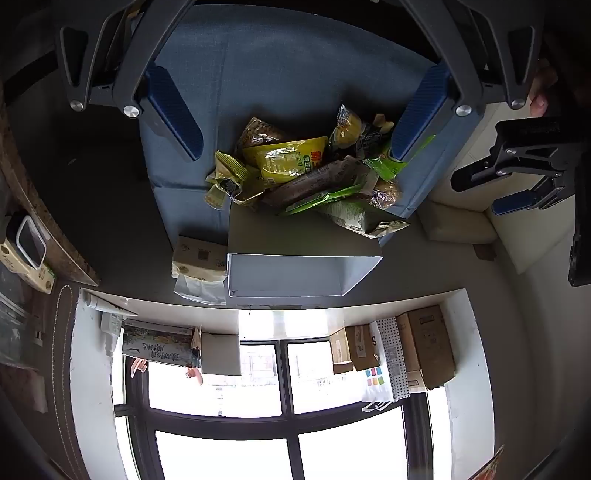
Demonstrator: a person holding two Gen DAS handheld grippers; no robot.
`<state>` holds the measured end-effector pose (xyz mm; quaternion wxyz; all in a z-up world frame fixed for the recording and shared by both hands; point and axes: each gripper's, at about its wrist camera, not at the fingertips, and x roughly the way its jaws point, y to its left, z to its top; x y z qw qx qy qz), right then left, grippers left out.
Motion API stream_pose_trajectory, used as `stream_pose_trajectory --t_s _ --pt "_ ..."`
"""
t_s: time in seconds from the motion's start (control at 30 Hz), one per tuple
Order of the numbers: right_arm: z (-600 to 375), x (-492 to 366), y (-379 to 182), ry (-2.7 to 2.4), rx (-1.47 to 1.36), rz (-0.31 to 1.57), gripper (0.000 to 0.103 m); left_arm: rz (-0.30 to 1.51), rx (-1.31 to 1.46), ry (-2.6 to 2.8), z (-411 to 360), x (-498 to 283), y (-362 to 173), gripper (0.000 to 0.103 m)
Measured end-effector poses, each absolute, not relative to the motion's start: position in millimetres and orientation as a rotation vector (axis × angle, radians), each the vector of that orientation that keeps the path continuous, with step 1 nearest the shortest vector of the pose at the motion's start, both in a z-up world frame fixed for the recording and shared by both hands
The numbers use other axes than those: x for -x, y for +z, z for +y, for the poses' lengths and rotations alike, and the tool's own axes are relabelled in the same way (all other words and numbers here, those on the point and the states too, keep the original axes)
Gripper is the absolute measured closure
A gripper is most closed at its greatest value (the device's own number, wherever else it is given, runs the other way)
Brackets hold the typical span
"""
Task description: Organize snacks
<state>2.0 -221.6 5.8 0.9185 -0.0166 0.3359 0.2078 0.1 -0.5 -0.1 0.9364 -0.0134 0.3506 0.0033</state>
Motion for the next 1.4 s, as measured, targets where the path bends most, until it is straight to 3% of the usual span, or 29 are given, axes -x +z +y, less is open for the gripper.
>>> stream_pose_trajectory --t_s 1.4 --pt "-216.2 -0.7 2.7 0.433 0.052 0.697 0.0 0.707 0.047 -0.016 -1.0 3.2 4.2 0.0"
